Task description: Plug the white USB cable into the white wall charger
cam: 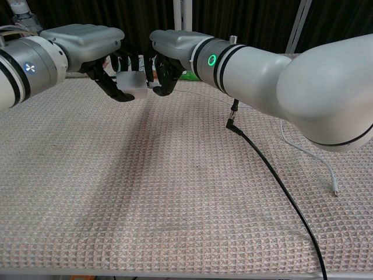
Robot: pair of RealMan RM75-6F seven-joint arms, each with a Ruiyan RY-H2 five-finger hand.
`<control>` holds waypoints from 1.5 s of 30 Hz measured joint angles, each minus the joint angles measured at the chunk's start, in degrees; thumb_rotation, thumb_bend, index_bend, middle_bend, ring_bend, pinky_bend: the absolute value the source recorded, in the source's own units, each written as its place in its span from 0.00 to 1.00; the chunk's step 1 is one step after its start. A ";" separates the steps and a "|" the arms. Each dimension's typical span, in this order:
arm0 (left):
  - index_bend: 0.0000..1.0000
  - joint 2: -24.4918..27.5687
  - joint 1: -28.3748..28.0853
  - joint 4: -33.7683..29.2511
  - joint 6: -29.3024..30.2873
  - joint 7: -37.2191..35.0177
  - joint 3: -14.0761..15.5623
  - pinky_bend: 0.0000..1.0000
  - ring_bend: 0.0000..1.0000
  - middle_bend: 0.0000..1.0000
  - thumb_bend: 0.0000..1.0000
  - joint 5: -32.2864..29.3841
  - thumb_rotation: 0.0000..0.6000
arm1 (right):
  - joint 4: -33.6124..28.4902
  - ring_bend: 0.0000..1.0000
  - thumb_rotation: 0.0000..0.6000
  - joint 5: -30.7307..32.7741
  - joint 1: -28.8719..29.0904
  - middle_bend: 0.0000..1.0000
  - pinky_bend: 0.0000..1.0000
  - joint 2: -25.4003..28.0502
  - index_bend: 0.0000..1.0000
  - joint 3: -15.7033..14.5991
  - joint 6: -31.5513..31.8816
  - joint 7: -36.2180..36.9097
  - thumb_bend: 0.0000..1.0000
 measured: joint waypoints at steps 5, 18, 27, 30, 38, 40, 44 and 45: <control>0.48 -0.03 -0.20 -0.10 -0.18 -0.15 0.07 0.09 0.33 0.53 0.21 -0.27 0.88 | 0.44 0.33 1.00 0.25 0.32 0.55 0.24 -0.38 0.62 -0.03 0.13 0.19 0.36; 0.48 -0.71 -1.09 0.23 -0.09 0.42 -0.27 0.10 0.33 0.53 0.21 -2.04 0.88 | 0.99 0.33 1.00 1.47 0.93 0.55 0.23 -1.53 0.62 -0.16 1.31 -0.70 0.35; 0.48 -1.43 -1.40 0.98 0.31 0.67 -0.30 0.10 0.33 0.53 0.21 -2.84 0.87 | 1.36 0.33 1.00 1.89 0.97 0.55 0.23 -2.25 0.62 0.19 1.81 -0.33 0.35; 0.48 -1.40 -1.57 0.99 -0.08 0.72 -0.18 0.10 0.33 0.53 0.21 -3.08 0.88 | 1.53 0.33 1.00 2.16 1.05 0.55 0.23 -2.44 0.62 0.28 1.73 -0.34 0.35; 0.48 -1.27 -1.77 1.22 -0.38 0.85 0.23 0.10 0.33 0.53 0.21 -3.54 0.88 | 1.50 0.32 1.00 2.68 1.06 0.52 0.20 -2.27 0.54 0.24 1.57 -0.63 0.32; 0.48 -1.19 -1.72 1.20 -0.39 0.74 0.36 0.10 0.33 0.53 0.21 -3.53 0.88 | 1.41 0.30 1.00 2.62 0.93 0.48 0.17 -2.15 0.47 0.15 1.70 -0.60 0.25; 0.48 -1.09 -1.52 1.34 -0.27 0.26 0.65 0.10 0.33 0.53 0.21 -3.05 0.88 | 1.07 0.23 1.00 2.27 0.47 0.39 0.13 -1.80 0.32 -0.09 2.34 -0.54 0.09; 0.48 -1.07 -1.47 1.35 -0.26 0.11 0.67 0.10 0.33 0.53 0.21 -3.02 0.88 | 0.99 0.22 1.00 2.16 0.35 0.37 0.12 -1.71 0.30 -0.12 2.47 -0.47 0.07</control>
